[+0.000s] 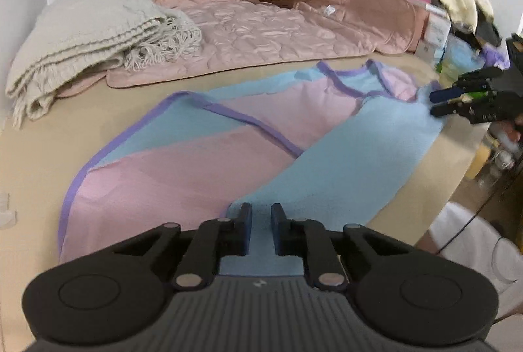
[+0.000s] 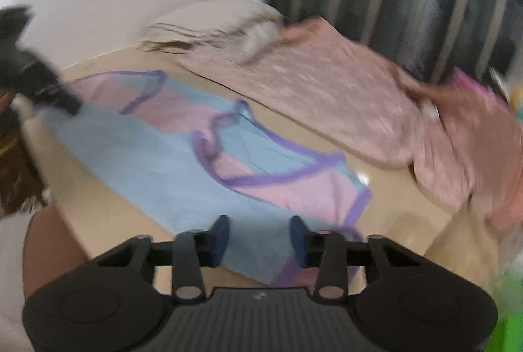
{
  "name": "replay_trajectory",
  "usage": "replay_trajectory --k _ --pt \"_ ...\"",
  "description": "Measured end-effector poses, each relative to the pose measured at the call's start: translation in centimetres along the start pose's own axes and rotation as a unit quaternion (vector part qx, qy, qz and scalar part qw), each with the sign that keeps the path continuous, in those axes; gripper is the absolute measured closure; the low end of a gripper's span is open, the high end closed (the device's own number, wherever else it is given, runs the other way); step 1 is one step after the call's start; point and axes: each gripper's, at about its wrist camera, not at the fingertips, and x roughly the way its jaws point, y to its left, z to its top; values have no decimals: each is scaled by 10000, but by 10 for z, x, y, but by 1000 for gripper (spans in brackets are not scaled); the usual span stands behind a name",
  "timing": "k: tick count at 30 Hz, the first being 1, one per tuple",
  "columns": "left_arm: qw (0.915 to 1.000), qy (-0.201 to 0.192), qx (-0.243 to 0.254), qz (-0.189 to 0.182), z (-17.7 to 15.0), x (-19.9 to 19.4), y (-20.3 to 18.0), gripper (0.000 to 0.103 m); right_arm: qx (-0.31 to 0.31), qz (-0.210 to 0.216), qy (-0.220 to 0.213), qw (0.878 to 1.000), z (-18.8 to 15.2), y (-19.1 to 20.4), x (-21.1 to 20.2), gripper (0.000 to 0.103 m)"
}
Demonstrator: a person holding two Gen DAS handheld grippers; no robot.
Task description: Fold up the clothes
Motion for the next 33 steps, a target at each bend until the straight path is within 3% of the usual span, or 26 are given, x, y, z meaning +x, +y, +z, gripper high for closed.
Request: replay_trajectory --k 4,6,7,8,9,10,12,15,18,20,23,25,28,30,31,32,33 --pt "9992 -83 -371 94 8 -9 9 92 619 -157 94 9979 -12 -13 -1 73" --pt "9980 -120 -603 121 17 -17 13 86 458 -379 73 9982 -8 -6 -11 69" --pt "9970 -183 -721 221 25 -23 15 69 337 -445 -20 9984 -5 -1 -17 63" --pt "9949 -318 -839 458 37 -31 15 37 224 -282 -159 9992 3 4 -24 57" --pt "9928 -431 -921 631 50 -36 16 24 113 -83 -304 9994 10 9 -31 49" --pt "9917 -512 -945 703 64 -34 17 17 42 106 -424 9990 21 13 -32 47" --pt "9903 -624 -949 800 93 -26 20 17 26 417 -606 9973 51 17 -20 46" --pt "9941 -254 -703 785 127 27 25 17 202 704 -426 9964 95 19 33 47" --pt "9946 396 -492 818 137 80 31 22 315 571 44 9979 124 14 90 49" --pt "9954 460 -445 713 135 94 36 24 356 586 216 9974 130 13 108 50" --pt "9970 417 -522 390 128 102 46 29 610 770 379 9944 128 10 125 66" --pt "9964 490 -590 359 125 109 51 37 682 732 455 9939 124 7 134 91" --pt "9967 473 -535 381 121 116 54 46 756 717 430 9936 117 4 141 93" --pt "9975 382 -533 279 118 114 56 63 846 770 408 9926 117 2 141 97" --pt "9973 376 -591 225 119 115 58 86 843 798 376 9925 116 2 139 98" --pt "9971 371 -649 171 120 115 59 94 819 807 361 9927 117 2 138 98" --pt "9968 366 -704 116 120 115 59 94 802 794 338 9930 118 3 138 99"
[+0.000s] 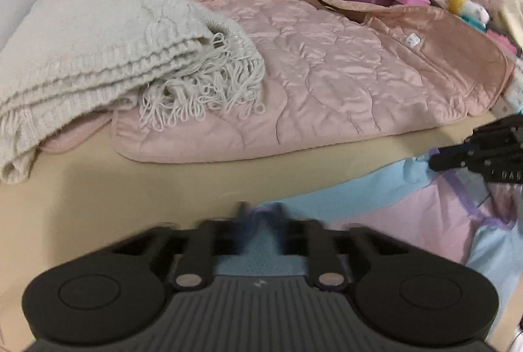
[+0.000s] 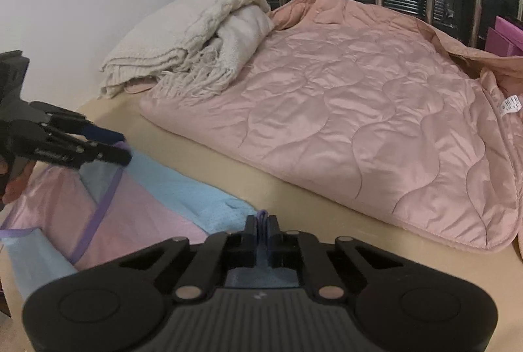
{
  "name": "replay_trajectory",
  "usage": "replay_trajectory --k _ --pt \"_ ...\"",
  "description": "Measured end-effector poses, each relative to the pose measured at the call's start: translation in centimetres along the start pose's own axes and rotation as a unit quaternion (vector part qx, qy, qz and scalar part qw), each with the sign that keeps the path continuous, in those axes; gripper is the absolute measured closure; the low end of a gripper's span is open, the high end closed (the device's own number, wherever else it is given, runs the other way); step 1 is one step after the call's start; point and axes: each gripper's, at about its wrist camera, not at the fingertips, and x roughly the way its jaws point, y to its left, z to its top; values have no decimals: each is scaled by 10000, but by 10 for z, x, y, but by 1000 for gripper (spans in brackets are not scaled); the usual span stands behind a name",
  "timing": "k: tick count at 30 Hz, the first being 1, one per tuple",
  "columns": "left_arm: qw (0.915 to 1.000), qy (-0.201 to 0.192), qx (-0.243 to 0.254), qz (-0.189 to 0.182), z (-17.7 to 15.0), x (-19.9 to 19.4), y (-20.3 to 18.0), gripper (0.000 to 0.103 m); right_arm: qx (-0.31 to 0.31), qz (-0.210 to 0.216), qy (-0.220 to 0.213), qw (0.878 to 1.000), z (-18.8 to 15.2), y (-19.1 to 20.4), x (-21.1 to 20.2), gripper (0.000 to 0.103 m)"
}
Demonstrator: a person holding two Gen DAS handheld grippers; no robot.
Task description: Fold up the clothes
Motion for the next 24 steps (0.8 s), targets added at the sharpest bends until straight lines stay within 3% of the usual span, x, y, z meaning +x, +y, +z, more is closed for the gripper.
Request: replay_trajectory --k 4,8,13,17,20,21,23,24 --pt "9997 -216 -52 61 -5 -6 -5 98 3 -4 -224 9997 2 2 -10 99" --pt "9965 -794 121 227 -17 -42 -21 99 -70 31 -471 9989 -4 7 -35 100" --pt "9826 -1431 905 756 -58 -103 -67 98 -608 56 -940 9937 -37 35 -94 100" --pt "9883 -994 834 808 -108 -108 -79 94 -955 236 -603 9933 -89 60 -111 100" --pt "9933 -682 369 858 -131 -107 -63 93 -1167 227 -308 9924 -118 71 -114 97" --pt "9938 -615 161 917 -135 -109 -56 88 -1150 246 -365 9924 -120 71 -119 95" --pt "9911 -756 -469 989 -129 -118 -35 43 -1055 253 -569 9925 -116 68 -131 84" --pt "9877 -879 -829 992 -124 -122 -24 37 -980 233 -710 9924 -111 66 -137 76"
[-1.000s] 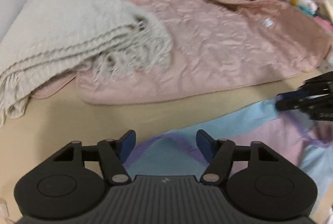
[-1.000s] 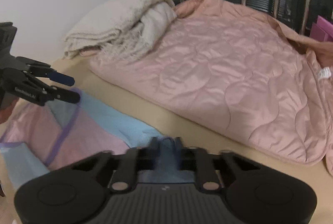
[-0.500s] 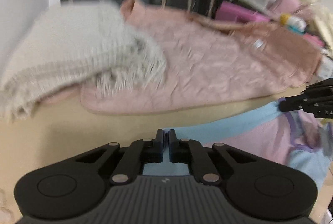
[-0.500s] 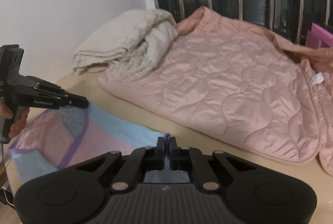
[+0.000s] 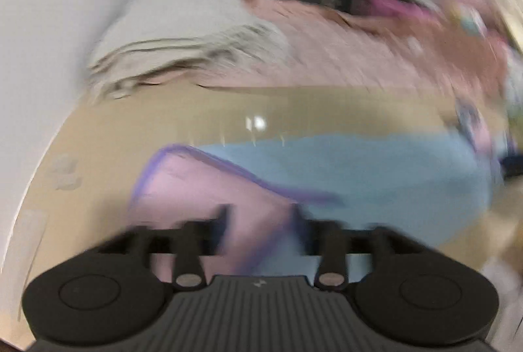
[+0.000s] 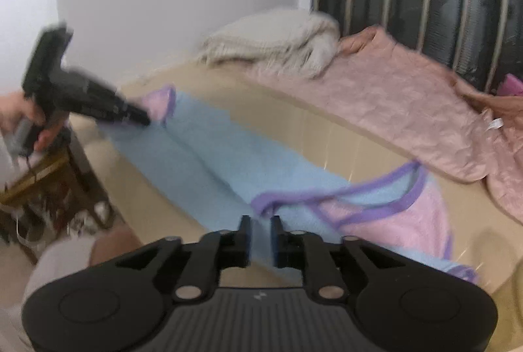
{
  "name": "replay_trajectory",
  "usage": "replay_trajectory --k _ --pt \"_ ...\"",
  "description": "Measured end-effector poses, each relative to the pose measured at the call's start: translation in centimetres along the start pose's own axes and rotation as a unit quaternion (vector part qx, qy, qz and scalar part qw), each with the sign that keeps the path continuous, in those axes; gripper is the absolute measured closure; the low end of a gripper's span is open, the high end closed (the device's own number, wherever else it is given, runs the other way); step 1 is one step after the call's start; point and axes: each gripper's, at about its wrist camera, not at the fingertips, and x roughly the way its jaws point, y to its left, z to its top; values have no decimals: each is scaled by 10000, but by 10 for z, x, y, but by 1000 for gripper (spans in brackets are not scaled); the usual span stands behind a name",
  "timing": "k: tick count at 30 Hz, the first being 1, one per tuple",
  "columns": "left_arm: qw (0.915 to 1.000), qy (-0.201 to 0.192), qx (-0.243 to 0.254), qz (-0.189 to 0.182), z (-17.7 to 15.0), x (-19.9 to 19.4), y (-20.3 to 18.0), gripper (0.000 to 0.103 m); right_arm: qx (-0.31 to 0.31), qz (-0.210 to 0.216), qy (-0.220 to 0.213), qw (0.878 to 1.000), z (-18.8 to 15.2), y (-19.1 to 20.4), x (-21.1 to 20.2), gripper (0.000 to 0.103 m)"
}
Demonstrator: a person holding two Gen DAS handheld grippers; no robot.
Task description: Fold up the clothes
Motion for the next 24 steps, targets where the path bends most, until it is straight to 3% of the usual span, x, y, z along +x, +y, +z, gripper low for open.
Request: replay_trajectory --k 2,4,8,10,12,14,15,17,20,24 --pt "9980 -77 -625 101 19 10 15 36 220 -222 -150 9994 13 -14 3 74" --pt "9981 -168 -539 259 26 20 9 36 497 -600 -206 9967 24 -33 11 74" --pt "9981 -178 -280 526 30 42 -3 36 842 -1918 57 9778 34 -76 30 74" --pt "9981 -19 -69 615 22 53 -11 36 1029 -1909 188 9760 36 -91 38 65" --pt "9975 -76 21 701 13 58 -12 36 1141 -1797 386 9763 36 -101 50 65" --pt "9969 -207 45 762 5 59 -8 32 1018 -1815 665 9758 33 -104 69 77" --pt "9969 -212 43 752 3 58 -5 31 1017 -1822 775 9749 32 -104 76 99" --pt "9969 -149 24 776 5 57 -2 31 954 -2071 577 9719 30 -95 74 101" --pt "9965 -82 -10 826 6 56 1 31 681 -2372 -266 9687 21 -65 31 101" --pt "9955 -77 -105 937 1 49 9 31 799 -2966 -633 9496 -23 -44 -13 101"
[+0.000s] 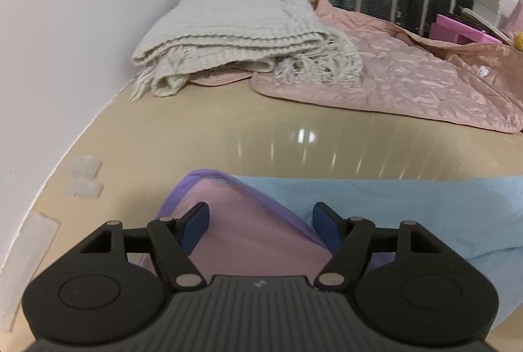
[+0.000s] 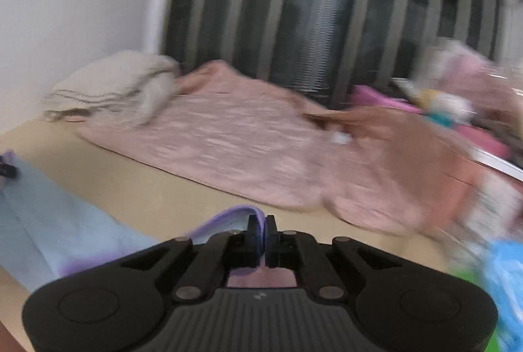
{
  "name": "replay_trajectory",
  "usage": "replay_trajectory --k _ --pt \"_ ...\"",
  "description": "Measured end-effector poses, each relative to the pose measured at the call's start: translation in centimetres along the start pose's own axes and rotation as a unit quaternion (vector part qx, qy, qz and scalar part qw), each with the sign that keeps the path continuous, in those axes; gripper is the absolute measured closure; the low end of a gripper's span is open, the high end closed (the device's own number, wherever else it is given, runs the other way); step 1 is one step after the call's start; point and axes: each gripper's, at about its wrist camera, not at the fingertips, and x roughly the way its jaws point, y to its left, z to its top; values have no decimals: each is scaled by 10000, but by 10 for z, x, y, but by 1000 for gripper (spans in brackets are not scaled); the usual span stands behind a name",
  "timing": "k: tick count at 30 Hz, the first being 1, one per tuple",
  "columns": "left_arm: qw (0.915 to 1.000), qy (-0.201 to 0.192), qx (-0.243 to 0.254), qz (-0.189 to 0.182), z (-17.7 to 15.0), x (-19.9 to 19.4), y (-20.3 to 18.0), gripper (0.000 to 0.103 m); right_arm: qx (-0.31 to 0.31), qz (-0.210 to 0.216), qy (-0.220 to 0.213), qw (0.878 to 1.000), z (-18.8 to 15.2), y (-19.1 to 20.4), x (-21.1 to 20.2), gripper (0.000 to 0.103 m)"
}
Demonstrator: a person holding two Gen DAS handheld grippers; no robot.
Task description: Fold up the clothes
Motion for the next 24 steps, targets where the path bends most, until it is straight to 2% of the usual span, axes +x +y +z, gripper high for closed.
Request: replay_trajectory --k 2,6,8,10,11,13,14,16,19,22,24 --pt "10000 5 -58 71 -3 -4 4 31 277 138 -7 9995 -24 -3 -12 101" --pt "9997 72 -201 129 -5 -10 15 31 50 82 272 9996 -56 13 -13 100" --pt "9989 104 -454 -11 -4 -16 19 31 4 109 260 9996 -60 13 -18 90" --pt "9949 11 -883 -490 -2 -30 20 31 77 216 193 9995 -55 9 -31 66" --pt "9921 -75 -1038 -698 0 -37 17 31 144 278 62 9995 -52 7 -39 65" --pt "9890 -319 -1070 -972 5 -45 -2 26 400 542 -222 9975 -41 4 -49 66" --pt "9900 -327 -905 -1028 7 -43 -18 25 514 743 -275 9955 -36 7 -45 68" --pt "9920 -323 -556 -1089 10 -38 -49 25 658 1110 -337 9911 -24 16 -31 88" --pt "9961 -183 79 -865 3 -26 -84 25 676 1046 -73 9922 -10 30 6 88" --pt "9975 -11 347 -621 -9 -19 -92 25 630 838 621 9925 -16 31 30 89" --pt "9978 -72 320 -570 -18 -20 -84 24 472 619 477 9958 -31 27 23 88"
